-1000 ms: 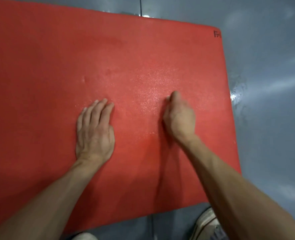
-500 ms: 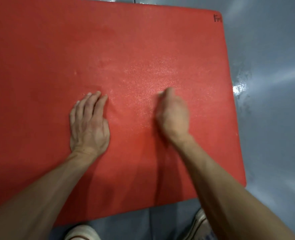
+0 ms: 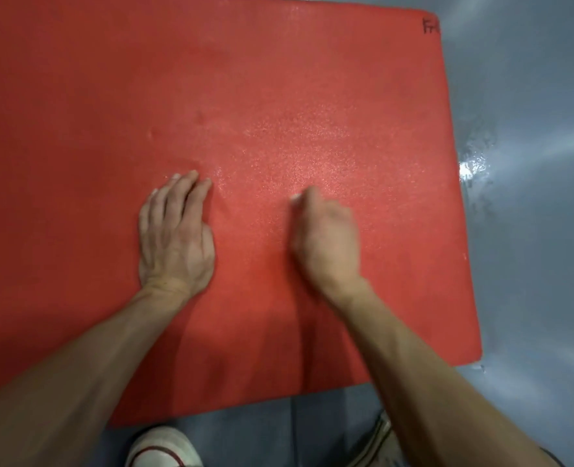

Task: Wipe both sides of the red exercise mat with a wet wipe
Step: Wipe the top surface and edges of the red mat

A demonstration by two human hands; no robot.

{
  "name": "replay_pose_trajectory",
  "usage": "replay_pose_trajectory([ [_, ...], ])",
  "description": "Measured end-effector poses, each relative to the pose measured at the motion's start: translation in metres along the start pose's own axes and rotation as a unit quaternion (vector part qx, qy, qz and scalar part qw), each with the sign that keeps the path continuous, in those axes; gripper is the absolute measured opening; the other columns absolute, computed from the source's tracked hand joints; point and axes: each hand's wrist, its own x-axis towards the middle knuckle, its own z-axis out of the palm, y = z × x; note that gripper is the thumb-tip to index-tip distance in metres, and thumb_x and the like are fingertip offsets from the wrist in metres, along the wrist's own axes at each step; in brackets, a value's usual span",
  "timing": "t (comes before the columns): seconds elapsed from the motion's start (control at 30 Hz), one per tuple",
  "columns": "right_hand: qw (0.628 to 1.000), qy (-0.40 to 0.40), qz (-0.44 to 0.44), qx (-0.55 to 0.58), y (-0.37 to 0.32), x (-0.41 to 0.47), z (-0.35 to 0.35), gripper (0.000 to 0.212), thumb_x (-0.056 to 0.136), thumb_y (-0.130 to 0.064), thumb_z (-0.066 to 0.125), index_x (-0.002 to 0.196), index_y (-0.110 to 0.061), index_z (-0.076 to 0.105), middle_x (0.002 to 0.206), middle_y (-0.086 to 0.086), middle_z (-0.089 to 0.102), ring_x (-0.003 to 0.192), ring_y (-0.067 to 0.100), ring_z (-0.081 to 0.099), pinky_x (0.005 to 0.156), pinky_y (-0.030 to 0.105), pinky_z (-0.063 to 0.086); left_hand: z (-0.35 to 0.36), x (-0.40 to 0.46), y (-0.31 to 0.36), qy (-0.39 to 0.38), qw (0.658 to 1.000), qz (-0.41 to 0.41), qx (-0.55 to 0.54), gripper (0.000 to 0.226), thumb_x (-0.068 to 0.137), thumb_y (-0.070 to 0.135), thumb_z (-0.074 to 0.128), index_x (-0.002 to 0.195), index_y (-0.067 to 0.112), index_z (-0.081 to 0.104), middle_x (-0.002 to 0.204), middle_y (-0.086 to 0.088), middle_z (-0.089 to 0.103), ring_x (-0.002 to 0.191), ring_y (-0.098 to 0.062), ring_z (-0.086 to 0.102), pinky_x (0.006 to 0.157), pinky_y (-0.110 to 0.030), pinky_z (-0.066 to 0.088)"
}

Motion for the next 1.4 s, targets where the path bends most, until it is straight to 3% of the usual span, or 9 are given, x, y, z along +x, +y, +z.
replay_pose_trajectory([
  [0.13, 0.98, -0.065, -0.19, 0.008, -0.023, -0.021, 0.006, 0.007, 0.097, -0.023, 0.056, 0.097, -0.018, 0.061, 0.076, 0.001, 0.064, 0.072, 0.029, 0.057, 0.067, 0.041, 0.036, 0.0, 0.0, -0.002, -0.003, 1.0, 0.004, -0.005, 0.06, 0.088, 0.01, 0.046, 0.147, 0.012, 0.049, 0.154, -0.007, 0.047, 0.146, -0.029, 0.037, 0.124, -0.045, 0.02],
  [0.3, 0.998, 0.013, 0.035, -0.05, 0.086, 0.004, -0.034, 0.008, 0.09, -0.015, 0.06, 0.098, -0.014, 0.058, 0.079, 0.015, 0.069, 0.068, 0.041, 0.063, 0.059, 0.045, 0.043, -0.001, 0.0, 0.0, -0.01, 1.0, -0.001, -0.003, 0.06, 0.088, 0.011, 0.044, 0.148, 0.013, 0.049, 0.155, -0.007, 0.046, 0.147, -0.029, 0.036, 0.125, -0.046, 0.02],
  [0.4, 0.993, 0.038, 0.106, -0.038, 0.063, -0.001, -0.024, 0.012, 0.1, -0.022, 0.051, 0.094, -0.013, 0.054, 0.071, 0.019, 0.064, 0.063, 0.043, 0.058, 0.054, 0.046, 0.039, -0.001, 0.0, 0.001, -0.01, 1.0, 0.001, -0.002, 0.061, 0.087, 0.01, 0.045, 0.148, 0.013, 0.049, 0.155, -0.007, 0.046, 0.147, -0.029, 0.037, 0.125, -0.046, 0.02],
  [0.57, 0.987, -0.077, -0.142, -0.027, 0.011, -0.026, -0.007, 0.006, 0.097, -0.021, 0.056, 0.096, -0.017, 0.061, 0.072, 0.002, 0.061, 0.068, 0.031, 0.055, 0.063, 0.039, 0.033, -0.001, 0.0, 0.0, -0.004, 1.0, 0.001, -0.005, 0.06, 0.087, 0.01, 0.045, 0.147, 0.012, 0.05, 0.155, -0.007, 0.047, 0.146, -0.028, 0.037, 0.124, -0.045, 0.02],
  [0.8, 0.992, 0.024, 0.125, -0.026, 0.083, -0.009, -0.029, 0.016, 0.101, -0.029, 0.042, 0.099, -0.015, 0.051, 0.076, 0.019, 0.065, 0.068, 0.043, 0.06, 0.058, 0.049, 0.046, -0.001, 0.001, 0.0, -0.007, 1.0, -0.002, 0.0, 0.06, 0.087, 0.015, 0.041, 0.146, 0.013, 0.051, 0.154, -0.007, 0.047, 0.145, -0.029, 0.038, 0.123, -0.048, 0.023],
  [0.9, 0.999, -0.022, 0.019, -0.013, 0.004, -0.027, -0.009, 0.005, 0.095, -0.019, 0.059, 0.092, -0.015, 0.059, 0.068, 0.012, 0.062, 0.061, 0.038, 0.058, 0.053, 0.041, 0.041, -0.001, 0.0, 0.0, -0.009, 1.0, 0.0, 0.005, 0.061, 0.087, 0.016, 0.041, 0.147, 0.013, 0.05, 0.155, -0.006, 0.046, 0.146, -0.029, 0.038, 0.123, -0.047, 0.023],
  [1.0, 0.986, -0.091, -0.139, 0.001, -0.013, -0.042, -0.002, 0.016, 0.096, -0.02, 0.047, 0.101, -0.02, 0.063, 0.075, 0.0, 0.063, 0.07, 0.028, 0.055, 0.064, 0.039, 0.037, -0.001, 0.0, -0.001, -0.008, 1.0, 0.002, 0.002, 0.06, 0.088, 0.016, 0.041, 0.147, 0.014, 0.05, 0.155, -0.005, 0.046, 0.146, -0.028, 0.037, 0.124, -0.046, 0.02],
  [1.23, 0.989, 0.027, 0.142, -0.023, 0.076, -0.023, -0.034, 0.016, 0.101, -0.026, 0.048, 0.099, -0.012, 0.056, 0.072, 0.021, 0.062, 0.066, 0.044, 0.058, 0.058, 0.047, 0.042, -0.001, 0.001, 0.0, -0.007, 1.0, -0.002, 0.003, 0.06, 0.088, 0.017, 0.038, 0.146, 0.013, 0.051, 0.154, -0.005, 0.046, 0.146, -0.028, 0.038, 0.124, -0.047, 0.021],
  [1.4, 0.991, -0.061, -0.114, 0.017, -0.047, -0.058, 0.006, 0.009, 0.09, -0.016, 0.063, 0.097, -0.021, 0.061, 0.071, 0.002, 0.059, 0.067, 0.029, 0.054, 0.062, 0.04, 0.037, 0.0, 0.0, -0.001, -0.006, 1.0, 0.006, 0.003, 0.061, 0.086, 0.015, 0.041, 0.146, 0.013, 0.051, 0.154, -0.005, 0.047, 0.146, -0.029, 0.038, 0.123, -0.046, 0.022],
])
